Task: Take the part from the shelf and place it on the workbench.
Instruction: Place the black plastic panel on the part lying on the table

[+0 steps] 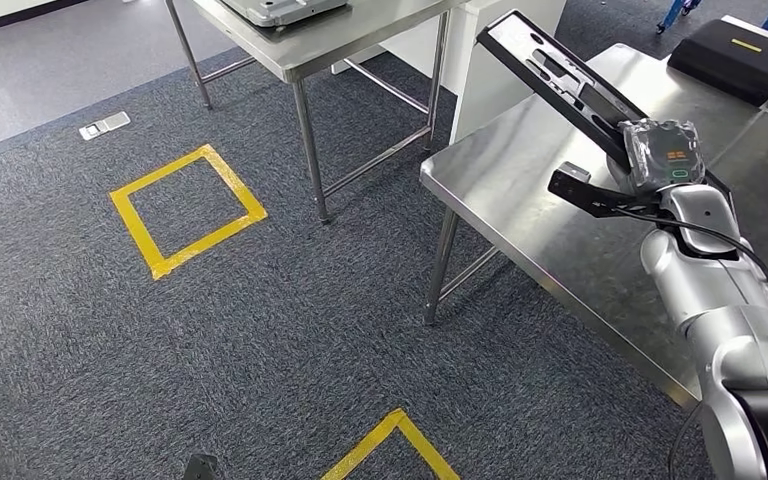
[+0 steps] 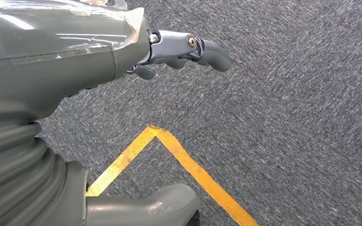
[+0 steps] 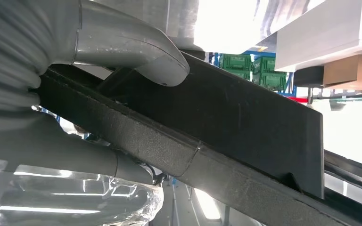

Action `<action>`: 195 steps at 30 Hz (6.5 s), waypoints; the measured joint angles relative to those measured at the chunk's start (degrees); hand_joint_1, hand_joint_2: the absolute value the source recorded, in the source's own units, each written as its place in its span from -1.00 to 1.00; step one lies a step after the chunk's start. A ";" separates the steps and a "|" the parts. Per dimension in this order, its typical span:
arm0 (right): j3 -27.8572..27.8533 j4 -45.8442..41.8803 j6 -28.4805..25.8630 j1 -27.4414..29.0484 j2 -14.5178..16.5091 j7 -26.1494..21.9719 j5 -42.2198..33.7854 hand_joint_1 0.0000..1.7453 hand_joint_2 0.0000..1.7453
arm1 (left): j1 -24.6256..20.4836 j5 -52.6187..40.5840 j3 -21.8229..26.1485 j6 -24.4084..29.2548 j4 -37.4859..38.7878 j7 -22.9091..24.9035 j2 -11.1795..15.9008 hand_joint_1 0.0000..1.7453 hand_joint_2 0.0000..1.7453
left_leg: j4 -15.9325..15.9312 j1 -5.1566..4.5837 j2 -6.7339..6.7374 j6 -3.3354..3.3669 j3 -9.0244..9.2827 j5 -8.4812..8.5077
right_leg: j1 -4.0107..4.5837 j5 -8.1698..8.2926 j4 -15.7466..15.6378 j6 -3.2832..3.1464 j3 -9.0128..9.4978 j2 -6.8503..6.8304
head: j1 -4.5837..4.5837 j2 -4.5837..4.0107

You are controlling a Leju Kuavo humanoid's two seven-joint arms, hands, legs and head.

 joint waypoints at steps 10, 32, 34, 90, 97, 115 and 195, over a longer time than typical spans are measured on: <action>-0.55 -0.10 0.04 0.60 -0.74 0.00 -0.05 0.94 1.00 | 0.00 -0.02 0.02 -0.21 0.01 0.08 -0.13 -1.00 1.00 | -3.95 0.65 0.13 0.57 1.83 2.38 | -0.46 -6.23 9.91 0.21 -2.64 0.25 | 0.11 0.00; -0.95 -0.66 0.02 1.46 -0.73 -0.10 -0.08 0.94 1.00 | 0.01 -0.12 0.02 -0.33 -0.04 0.09 0.19 -1.00 1.00 | -4.34 -0.68 -1.63 1.34 6.93 -1.50 | 0.23 1.24 -3.05 -0.55 2.60 0.92 | -0.27 0.00; -0.97 -0.67 -0.01 1.48 -1.02 -0.11 -0.09 0.94 1.00 | -0.01 -0.17 0.03 -0.33 -0.04 0.08 0.11 -1.00 1.00 | -5.97 -0.31 -1.31 1.62 6.88 0.15 | 0.41 -1.36 0.20 -0.80 1.07 0.81 | -0.13 0.00; -2.49 -0.14 0.02 2.85 -0.83 1.14 2.87 0.94 1.00 | -0.20 -1.82 0.06 1.99 -0.05 -1.59 -0.69 -1.00 1.00 | -4.29 -0.22 -6.13 1.17 6.23 -0.59 | -0.71 0.96 -4.68 -0.60 4.80 8.30 | -0.77 0.00; -2.77 0.07 0.19 2.60 -1.21 1.31 3.15 0.94 1.00 | -0.41 -1.19 0.28 2.09 -0.09 -3.44 -0.97 -1.00 1.00 | -7.86 -0.09 -0.40 1.31 7.25 1.36 | 0.01 -4.79 8.27 -0.41 -1.95 1.34 | -0.22 0.00; -2.51 3.21 3.30 2.66 3.66 -0.83 4.29 0.94 1.00 | -0.76 -1.07 0.69 5.00 -0.07 -8.65 -1.44 -1.00 1.00 | 6.74 0.57 -1.96 -1.95 1.70 -5.83 | -0.91 1.86 -6.47 -1.74 5.87 4.13 | -0.72 0.00; -2.08 4.94 2.79 1.71 4.50 0.28 6.39 0.94 1.00 | -0.01 -5.37 0.26 -4.08 0.01 0.42 -1.15 -1.00 1.00 | -9.42 -0.24 -2.31 1.23 8.79 0.96 | -0.12 -7.57 8.12 0.42 0.71 1.15 | -0.64 0.00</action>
